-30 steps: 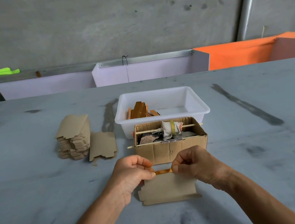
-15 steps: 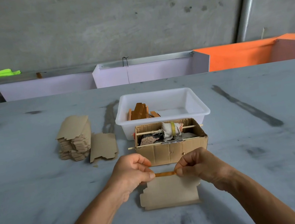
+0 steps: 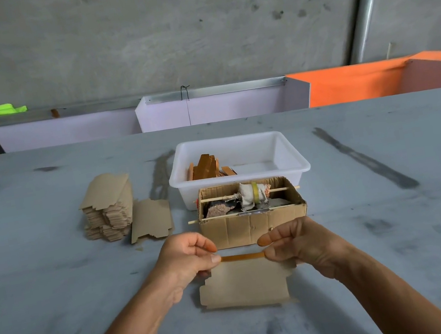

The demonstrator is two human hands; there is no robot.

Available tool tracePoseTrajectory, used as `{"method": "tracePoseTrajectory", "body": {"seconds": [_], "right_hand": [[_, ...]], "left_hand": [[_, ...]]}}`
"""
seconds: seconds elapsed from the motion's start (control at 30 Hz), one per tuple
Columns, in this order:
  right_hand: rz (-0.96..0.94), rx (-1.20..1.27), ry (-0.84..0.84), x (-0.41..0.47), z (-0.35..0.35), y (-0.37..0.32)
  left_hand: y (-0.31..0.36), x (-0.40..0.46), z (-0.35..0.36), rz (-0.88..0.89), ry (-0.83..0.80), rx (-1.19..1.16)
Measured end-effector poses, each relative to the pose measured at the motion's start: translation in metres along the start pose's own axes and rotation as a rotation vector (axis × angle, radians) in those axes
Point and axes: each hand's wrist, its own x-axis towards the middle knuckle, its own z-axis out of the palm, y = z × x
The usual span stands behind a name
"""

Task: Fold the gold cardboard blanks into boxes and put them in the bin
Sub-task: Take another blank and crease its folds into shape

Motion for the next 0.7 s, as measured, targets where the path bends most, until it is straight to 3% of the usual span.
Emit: {"method": "tracePoseTrajectory", "body": {"seconds": [0.23, 0.43, 0.63, 0.7], "right_hand": [[0.006, 0.097, 0.026, 0.002, -0.003, -0.002], [-0.098, 0.189, 0.175, -0.01, -0.006, 0.004], [-0.23, -0.086, 0.362, -0.037, 0.001, 0.019], [-0.256, -0.07, 0.3, -0.041, 0.008, 0.02]], "left_hand": [[-0.004, -0.001, 0.002, -0.051, -0.03, -0.17], [-0.001, -0.003, 0.004, -0.12, 0.015, -0.266], [-0.001, -0.002, 0.0, -0.196, 0.053, -0.435], [-0.001, -0.003, 0.003, -0.215, 0.046, -0.475]]}}
